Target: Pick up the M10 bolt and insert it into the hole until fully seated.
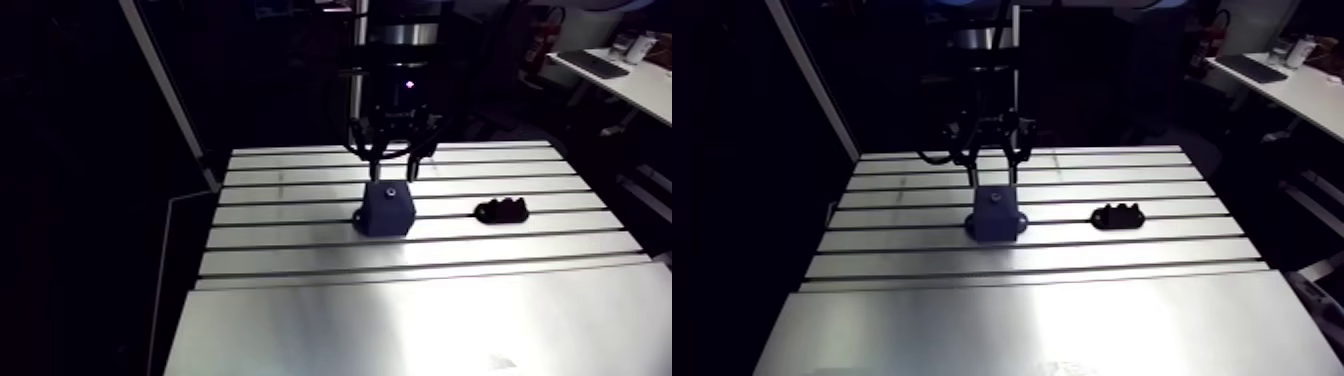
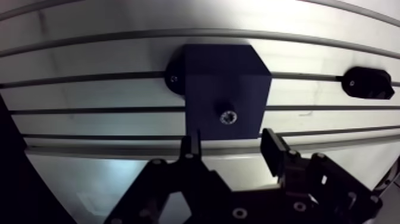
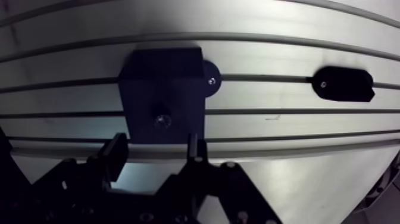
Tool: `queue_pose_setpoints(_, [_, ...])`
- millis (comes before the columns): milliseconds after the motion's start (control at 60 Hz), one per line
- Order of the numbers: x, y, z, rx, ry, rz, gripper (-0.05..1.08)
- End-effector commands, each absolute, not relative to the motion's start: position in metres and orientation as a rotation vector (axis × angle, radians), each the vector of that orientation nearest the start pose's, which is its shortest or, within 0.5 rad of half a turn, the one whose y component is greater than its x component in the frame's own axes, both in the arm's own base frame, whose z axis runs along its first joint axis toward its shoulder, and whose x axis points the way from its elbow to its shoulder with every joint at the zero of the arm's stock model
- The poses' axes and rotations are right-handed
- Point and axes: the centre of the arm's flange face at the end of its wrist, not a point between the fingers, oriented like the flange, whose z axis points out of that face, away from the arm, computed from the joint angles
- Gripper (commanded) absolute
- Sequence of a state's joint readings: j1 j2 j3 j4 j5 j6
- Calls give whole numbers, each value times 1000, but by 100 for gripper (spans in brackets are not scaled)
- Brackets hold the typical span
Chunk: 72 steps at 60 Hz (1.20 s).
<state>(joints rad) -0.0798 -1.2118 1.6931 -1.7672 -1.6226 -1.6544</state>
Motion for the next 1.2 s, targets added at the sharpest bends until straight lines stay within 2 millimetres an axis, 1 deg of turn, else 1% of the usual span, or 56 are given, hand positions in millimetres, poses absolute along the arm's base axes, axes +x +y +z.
queue_pose_setpoints(17, [-575, -83, 287, -18, 2908, 40, 0])
queue_pose_setpoints(33, [-576, -83, 294, -17, 2919, 39, 0])
queue_pose_setpoints(50, [-576, -83, 294, -17, 2919, 39, 0])
queue_pose_setpoints(67, [-577, -83, 302, -23, 2932, 40, 0])
queue_pose_setpoints(83, [-577, -83, 302, -23, 2932, 40, 0])
queue_pose_setpoints(100, [-577, -84, 310, -29, 2943, 44, 0])
queue_pose_setpoints(117, [-577, -84, 310, -29, 2943, 44, 0])
queue_pose_setpoints(133, [-578, -84, 320, -34, 2955, 47, 0])
queue_pose_setpoints(150, [-578, -84, 320, -34, 2955, 47, 0])
queue_pose_setpoints(167, [-579, -84, 329, -38, 2962, 46, 0])
queue_pose_setpoints(183, [-579, -84, 329, -38, 2962, 46, 0])
queue_pose_setpoints(200, [-579, -84, 337, -45, 2963, 47, 0])
queue_pose_setpoints(217, [-579, -84, 337, -45, 2963, 47, 0])
queue_pose_setpoints(250, [-579, -84, 351, -63, 2951, 47, 0])
queue_pose_setpoints(267, [-579, -84, 351, -63, 2951, 47, 0])
queue_pose_setpoints(283, [-577, -84, 359, -70, 2948, 43, 0])
queue_pose_setpoints(300, [-577, -84, 359, -70, 2948, 43, 0])
queue_pose_setpoints(317, [-574, -84, 365, -75, 2944, 44, 0])
queue_pose_setpoints(333, [-574, -84, 365, -75, 2944, 44, 0])
queue_pose_setpoints(350, [-571, -85, 372, -80, 2946, 45, 0])
queue_pose_setpoints(367, [-571, -85, 372, -80, 2946, 45, 0])
queue_pose_setpoints(383, [-569, -84, 378, -80, 2950, 45, 0])
queue_pose_setpoints(433, [-567, -84, 381, -81, 2951, 47, 0])
queue_pose_setpoints(467, [-561, -85, 391, -81, 2958, 48, 0])
queue_pose_setpoints(550, [-557, -84, 400, -78, 2971, 49, 0])
queue_pose_setpoints(567, [-554, -84, 405, -78, 2979, 50, 0])
queue_pose_setpoints(683, [-549, -84, 416, -75, 2999, 53, 1])
queue_pose_setpoints(717, [-546, -84, 424, -75, 3013, 53, 1])
queue_pose_setpoints(833, [-541, -86, 431, -77, 3022, 55, 1])
queue_pose_setpoints(917, [-535, -86, 441, -77, 3037, 57, 1])
queue_pose_setpoints(1150, [-533, -86, 445, -77, 3044, 56, 1])
queue_pose_setpoints(1200, [-534, -86, 448, -77, 3053, 56, 1])
